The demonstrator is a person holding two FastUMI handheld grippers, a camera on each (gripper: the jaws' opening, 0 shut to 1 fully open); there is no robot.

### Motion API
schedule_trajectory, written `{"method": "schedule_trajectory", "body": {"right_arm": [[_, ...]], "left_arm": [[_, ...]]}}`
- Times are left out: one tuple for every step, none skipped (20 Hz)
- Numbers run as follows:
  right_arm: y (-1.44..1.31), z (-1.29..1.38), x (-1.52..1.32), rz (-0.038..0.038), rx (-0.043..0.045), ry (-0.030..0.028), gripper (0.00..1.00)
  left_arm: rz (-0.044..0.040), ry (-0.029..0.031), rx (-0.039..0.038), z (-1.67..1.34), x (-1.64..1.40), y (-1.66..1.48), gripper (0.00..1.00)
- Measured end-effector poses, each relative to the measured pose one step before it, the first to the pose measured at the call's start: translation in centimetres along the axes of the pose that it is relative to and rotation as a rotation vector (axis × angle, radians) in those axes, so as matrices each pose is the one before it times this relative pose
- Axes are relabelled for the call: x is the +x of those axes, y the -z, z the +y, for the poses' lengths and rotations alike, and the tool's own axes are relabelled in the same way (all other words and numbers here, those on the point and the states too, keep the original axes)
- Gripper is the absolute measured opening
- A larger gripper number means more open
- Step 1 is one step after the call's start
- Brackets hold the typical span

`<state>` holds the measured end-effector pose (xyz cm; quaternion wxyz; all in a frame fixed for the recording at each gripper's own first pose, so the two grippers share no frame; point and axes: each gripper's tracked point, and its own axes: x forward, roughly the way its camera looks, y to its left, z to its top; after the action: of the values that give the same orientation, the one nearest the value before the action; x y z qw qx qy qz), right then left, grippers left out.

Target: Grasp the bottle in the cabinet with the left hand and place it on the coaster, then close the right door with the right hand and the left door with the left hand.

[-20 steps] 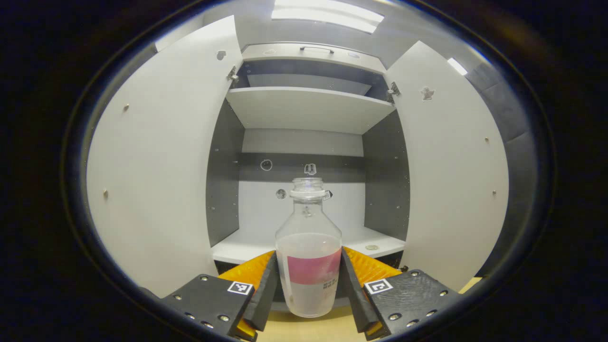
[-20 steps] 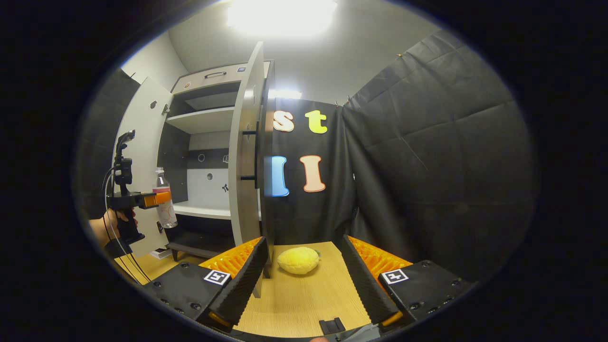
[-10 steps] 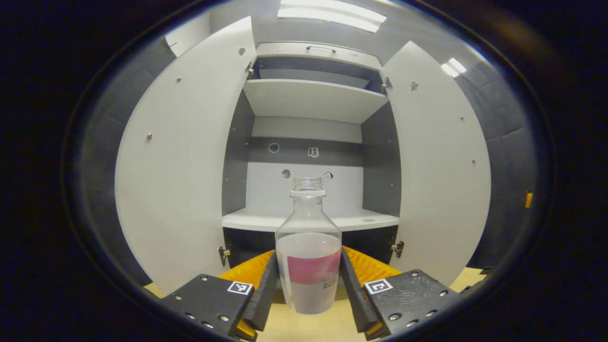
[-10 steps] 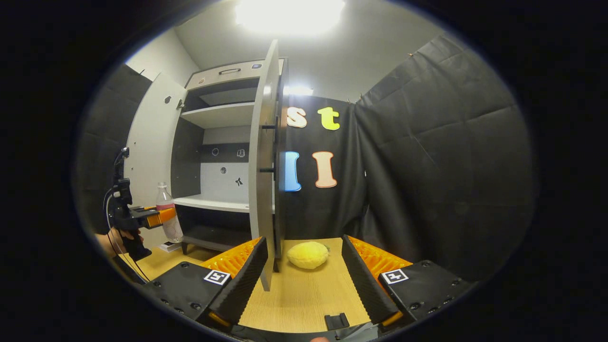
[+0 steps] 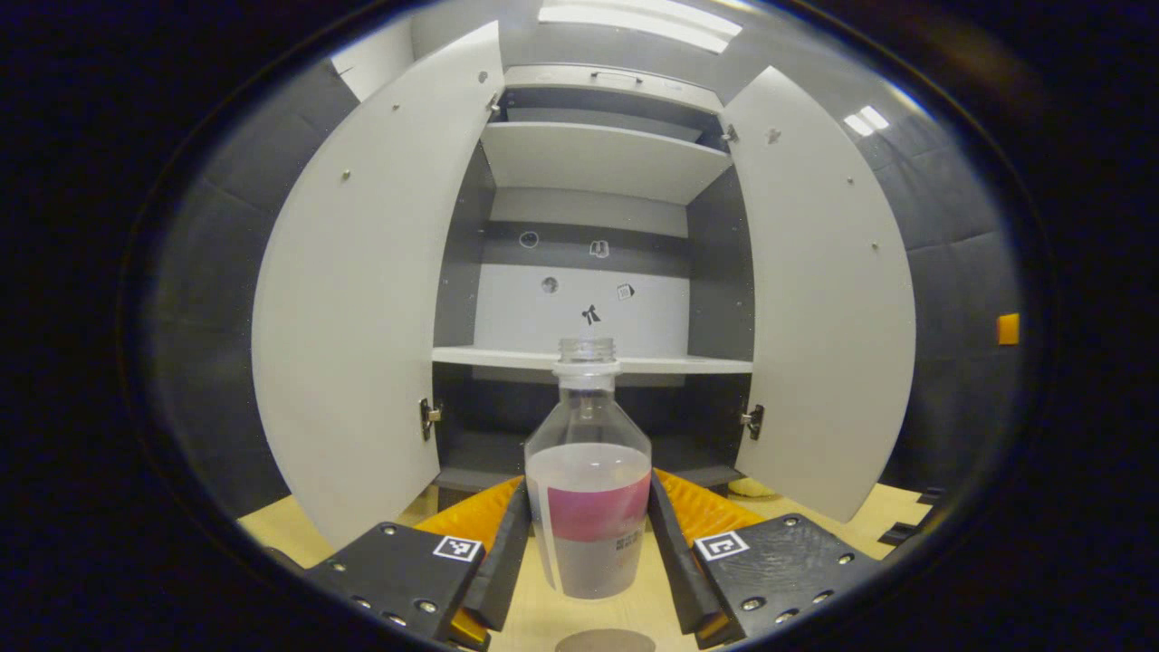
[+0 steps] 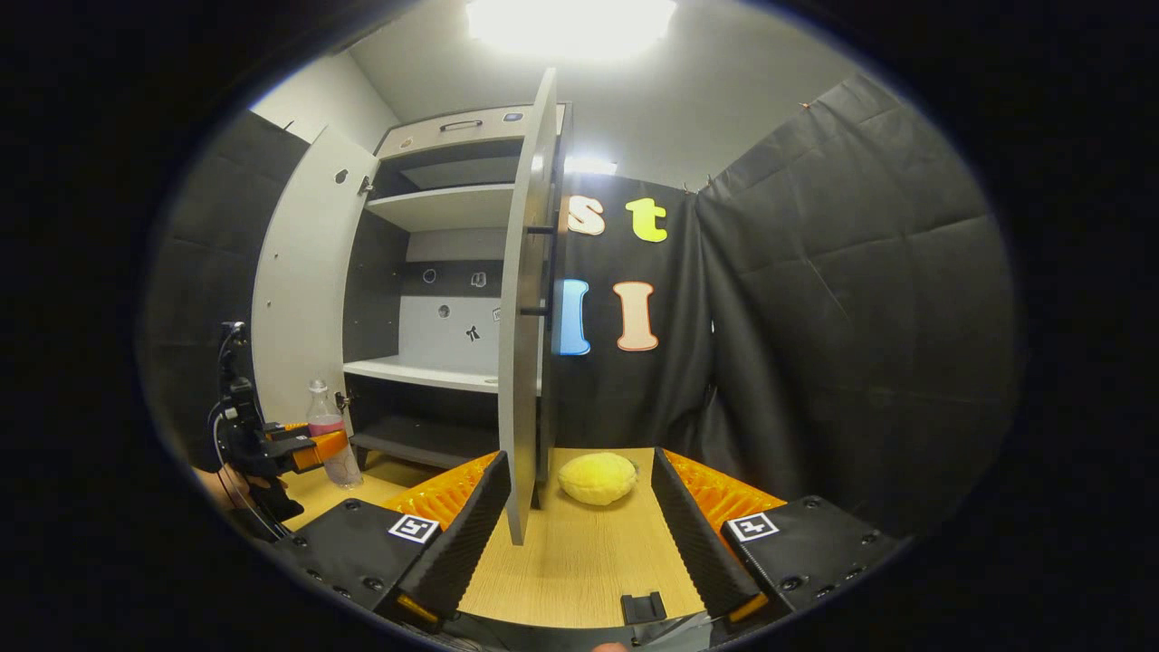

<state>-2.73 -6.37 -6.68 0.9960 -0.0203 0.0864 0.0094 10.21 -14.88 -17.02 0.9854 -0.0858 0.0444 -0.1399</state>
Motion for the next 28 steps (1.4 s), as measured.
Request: {"method": "schedule_trajectory", "body": {"right_arm": [[0.081, -0.054, 0.033, 0.00308, -0.00635, 0.00048, 0.99], [-0.022, -0.052, 0.0, 0.00242, -0.00349, 0.00016, 0.99], [0.084, -0.032, -0.01, 0.00281, -0.00238, -0.00037, 0.99], [0.05, -0.034, -0.019, 0.00319, -0.00325, -0.00005, 0.99], [0.066, -0.035, 0.024, 0.00257, -0.00529, 0.00099, 0.99], [-0.002, -0.087, 0.017, 0.00269, -0.00625, 0.00238, 1.0], [0.171, -0.047, 0.023, 0.00325, -0.00535, 0.00097, 1.0], [0.087, -0.02, 0.01, 0.00339, -0.00388, 0.00135, 0.99], [0.176, -0.057, 0.072, 0.00493, -0.0021, 0.00127, 0.99], [0.126, -0.001, 0.029, 0.00614, 0.00001, -0.00036, 0.99], [0.157, 0.106, 0.125, 0.00551, -0.00034, -0.00069, 0.99], [0.107, 0.06, 0.035, 0.00558, -0.00191, -0.00194, 0.99], [0.164, 0.193, 0.09, 0.00506, -0.00429, -0.00333, 1.0], [0.069, 0.127, 0.026, 0.0042, -0.00658, -0.0044, 0.99], [-0.029, 0.196, 0.057, 0.00108, -0.0063, -0.00587, 0.99], [-0.255, 0.137, 0.045, -0.00536, -0.00479, -0.00206, 0.99], [-0.199, 0.056, 0.094, -0.00695, -0.0024, 0.00005, 1.0], [-0.187, 0.118, 0.051, -0.00431, 0.00073, -0.00297, 1.0], [0.031, 0.132, 0.004, -0.00183, 0.0009, -0.00438, 0.99], [-0.058, 0.093, 0.032, -0.00036, -0.00095, -0.00241, 1.0], [0.08, 0.027, -0.071, -0.00108, 0.00001, -0.00063, 0.96], [-0.048, 0.041, 0.007, -0.00159, 0.00261, 0.00019, 0.96], [-0.024, 0.042, 0.057, -0.0011, 0.00526, -0.0004, 0.99], [-0.027, 0.08, 0.041, -0.00066, 0.00641, -0.00136, 0.99], [0.127, 0.016, -0.009, -0.00082, 0.00536, -0.00206, 0.99], [-0.073, 0.047, -0.027, -0.00267, 0.0023, -0.00138, 0.99], [-0.02, 0.044, 0.01, -0.00296, 0.00132, -0.00075, 0.96], [-0.179, -0.028, 0.023, -0.00467, 0.00214, -0.00114, 0.96]], "left_arm": [[0.01878, -0.00028, -0.00854, -0.079, -0.229, 1.142, 0.7], [0.02025, -0.00115, -0.01, 0.03, -0.201, 1.249, 0.7], [0.0188, -0.0026, -0.00783, 0.003, -0.114, 1.101, 0.7], [0.01284, 0.00032, -0.00942, -0.005, -0.104, 0.997, 0.7], [0.0099, -0.00325, -0.00708, 0.093, -0.053, 0.944, 0.7], [0.01223, -0.00281, -0.00287, 0.058, -0.128, 0.964, 0.7], [0.01152, -0.00379, -0.00088, -0.03, -0.142, 0.916, 0.7], [0.01229, -0.00208, 0.00216, -0.022, -0.023, 0.817, 0.7], [0.01105, -0.00591, 0.00451, 0.032, 0.072, 0.82, 0.7], [0.0097, -0.00439, 0.00255, 0.03, -0.092, 0.717, 0.7], [0.00489, -0.00678, 0.00375, 0.009, -0.126, 0.707, 0.7], [0.0034, -0.00317, 0.0042, -0.052, -0.069, 0.536, 0.7], [0.00239, -0.00425, 0.00224, -0.007, -0.175, 0.615, 0.7], [0.00052, -0.00193, -0.00121, -0.066, 0.065, 0.263, 0.7], [-0.00214, -0.00341, -0.00688, 0.006, 0.056, 0.236, 0.7], [0.00172, -0.00674, -0.00833, 0.072, -0.051, 0.213, 0.7], [0.00817, -0.01107, -0.00597, 0.1, 0.015, 0.715, 0.7], [0.00915, -0.00656, -0.00508, -0.044, -0.157, 0.752, 0.77], [-0.01165, -0.00448, 0.00392, -0.044, -0.87, 0.394, 0.7], [-0.01047, -0.00128, 0.01004, -0.128, -0.596, 0.095, 0.73], [0.00658, -0.00098, 0.00745, -0.122, -0.154, 0.252, 0.76], [0.00608, -0.00232, 0.00164, -0.14, -0.102, 0.052, 0.78], [0.0058, 0.00681, -0.00251, -0.253, -0.072, 0.068, 0.72], [0.00993, 0.00363, 0.00338, -0.249, -0.156, 0.158, 0.72], [0.00341, -0.00406, 0.01284, -0.075, 0.021, -0.02, 0.76], [0.00751, -0.00352, 0.01205, -0.037, -0.202, -0.152, 0.8], [0.00314, -0.00369, 0.0093, -0.02, -0.048, -0.08, 0.84], [-0.00007, -0.00142, 0.00786, -0.105, -0.112, -0.385, 0.88]]}}
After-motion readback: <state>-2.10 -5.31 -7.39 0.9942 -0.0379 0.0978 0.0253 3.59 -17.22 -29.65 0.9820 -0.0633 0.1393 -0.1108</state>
